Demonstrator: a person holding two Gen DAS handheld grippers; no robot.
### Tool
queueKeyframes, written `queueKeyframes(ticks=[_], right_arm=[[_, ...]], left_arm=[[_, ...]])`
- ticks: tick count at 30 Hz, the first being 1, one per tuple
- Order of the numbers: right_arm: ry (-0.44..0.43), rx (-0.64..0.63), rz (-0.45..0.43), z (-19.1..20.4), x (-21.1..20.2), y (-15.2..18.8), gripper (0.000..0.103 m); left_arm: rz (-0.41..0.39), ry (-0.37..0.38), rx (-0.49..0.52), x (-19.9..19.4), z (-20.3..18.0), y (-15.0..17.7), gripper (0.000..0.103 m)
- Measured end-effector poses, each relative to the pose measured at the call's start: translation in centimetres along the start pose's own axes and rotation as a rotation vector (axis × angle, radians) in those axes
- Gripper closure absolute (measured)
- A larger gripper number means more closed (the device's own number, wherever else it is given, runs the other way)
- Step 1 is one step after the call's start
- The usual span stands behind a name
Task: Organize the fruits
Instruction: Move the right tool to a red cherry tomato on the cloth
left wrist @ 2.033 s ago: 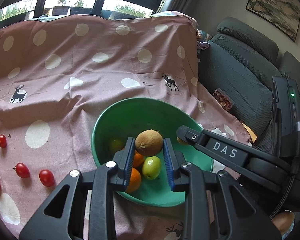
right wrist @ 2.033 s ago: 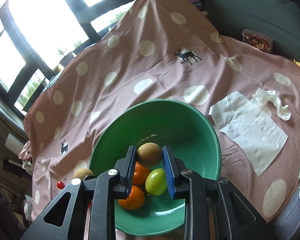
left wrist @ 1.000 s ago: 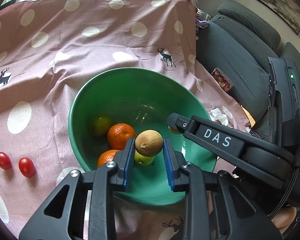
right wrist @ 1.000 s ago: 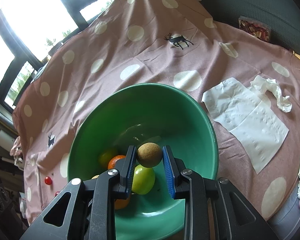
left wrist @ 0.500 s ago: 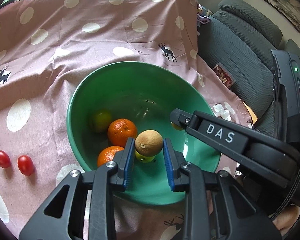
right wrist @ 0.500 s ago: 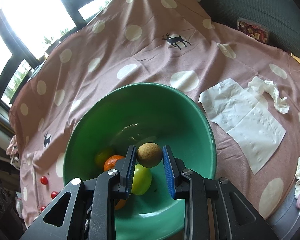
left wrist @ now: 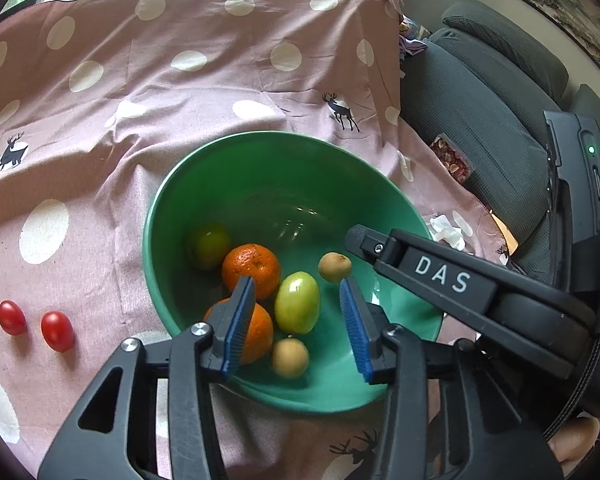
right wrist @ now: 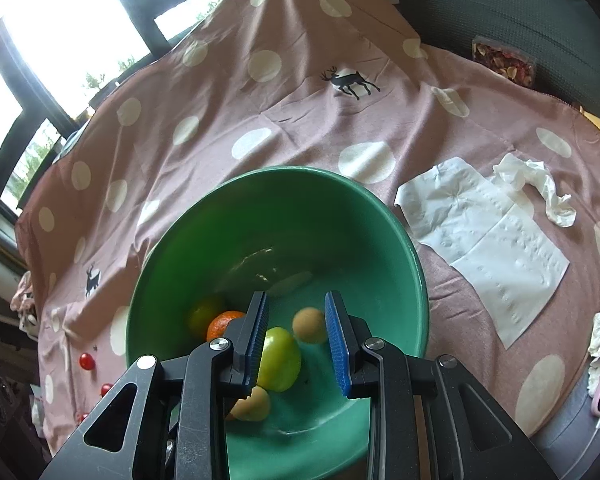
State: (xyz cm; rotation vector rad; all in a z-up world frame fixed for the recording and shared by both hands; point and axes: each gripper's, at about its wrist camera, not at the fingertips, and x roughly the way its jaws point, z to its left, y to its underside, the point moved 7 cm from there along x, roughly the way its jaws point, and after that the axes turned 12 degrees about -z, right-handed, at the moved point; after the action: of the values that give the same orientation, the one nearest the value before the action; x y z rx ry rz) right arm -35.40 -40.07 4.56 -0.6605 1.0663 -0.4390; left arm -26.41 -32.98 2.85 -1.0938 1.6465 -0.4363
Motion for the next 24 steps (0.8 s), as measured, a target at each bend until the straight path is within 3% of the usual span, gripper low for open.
queueKeyframes(ticks=[7, 12, 16, 21, 24], right_arm=[[0.009, -0.009, -0.002, 0.2, -0.2, -0.1, 0.073], [0.001, -0.036, -0.026, 1.1, -0.9, -0.3, 0.073], [-0.024, -0.064, -0.041, 2.5, -1.5, -0.3, 0.072], [-0.078, -0.116, -0.045, 5.2, -2.0, 0.2, 0.072], [-0.112, -0.156, -0.039, 7.2, -2.2, 0.9, 0.068]], left_arm=[[-0.047, -0.004, 0.003, -2.4, 0.4, -1.0, 0.046], [-0.094, -0.070, 0.001, -5.4, 2.6, -2.2, 0.043], [-0.116, -0.184, -0.025, -7.6, 6.5, -3.0, 0.043], [-0.131, -0.393, -0.082, -10.5, 13.1, -2.6, 0.043], [-0.142, -0.454, -0.144, -12.1, 16.8, -1.5, 0.043]])
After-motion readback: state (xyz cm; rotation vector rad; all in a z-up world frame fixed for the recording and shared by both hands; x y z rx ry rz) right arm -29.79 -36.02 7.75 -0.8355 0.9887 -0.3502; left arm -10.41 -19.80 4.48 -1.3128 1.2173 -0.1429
